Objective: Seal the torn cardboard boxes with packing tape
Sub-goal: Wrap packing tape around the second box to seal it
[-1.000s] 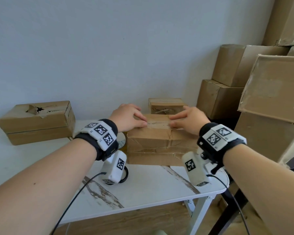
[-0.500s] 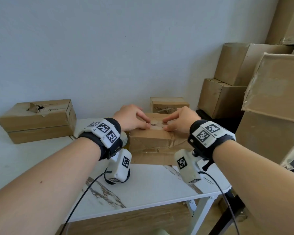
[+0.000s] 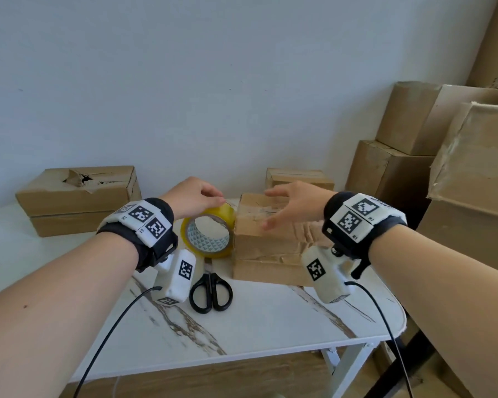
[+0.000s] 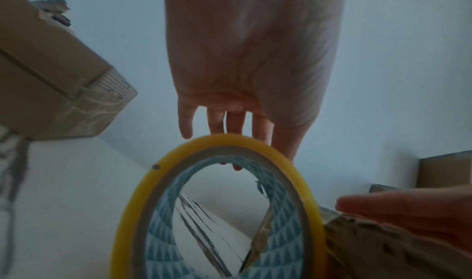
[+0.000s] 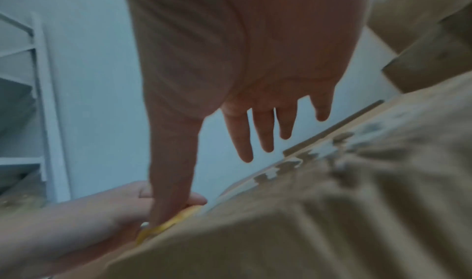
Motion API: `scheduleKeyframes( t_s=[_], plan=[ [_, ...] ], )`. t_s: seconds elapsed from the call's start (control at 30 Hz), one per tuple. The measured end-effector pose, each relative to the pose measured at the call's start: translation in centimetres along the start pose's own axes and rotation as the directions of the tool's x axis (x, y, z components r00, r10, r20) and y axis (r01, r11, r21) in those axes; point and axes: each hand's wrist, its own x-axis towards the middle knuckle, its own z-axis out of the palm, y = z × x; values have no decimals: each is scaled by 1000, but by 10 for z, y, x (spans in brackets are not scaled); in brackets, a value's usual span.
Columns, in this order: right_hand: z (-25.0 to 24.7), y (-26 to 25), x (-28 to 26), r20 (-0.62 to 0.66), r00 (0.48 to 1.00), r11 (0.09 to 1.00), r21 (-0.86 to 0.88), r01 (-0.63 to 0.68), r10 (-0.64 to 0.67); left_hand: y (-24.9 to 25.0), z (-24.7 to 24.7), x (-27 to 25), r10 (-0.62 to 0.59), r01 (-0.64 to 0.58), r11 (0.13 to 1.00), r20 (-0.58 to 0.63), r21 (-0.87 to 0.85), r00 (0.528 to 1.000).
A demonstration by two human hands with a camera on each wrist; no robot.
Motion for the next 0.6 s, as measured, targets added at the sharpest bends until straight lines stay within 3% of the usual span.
scheduleKeyframes(
  t_s=[0.23, 0.43, 0.6],
  plan=[
    [10, -38, 22, 224, 975, 991, -126, 45, -16, -15, -9, -6, -110, 103, 993, 146, 55, 983],
    [9, -46, 30, 283, 958, 963, -267, 30, 48, -22, -5, -4, -146, 159, 986, 209, -48, 967],
    [22, -45, 38, 207, 978, 941, -334, 54, 17, -31, -3, 0, -191, 224, 962, 201, -156, 961]
  ],
)
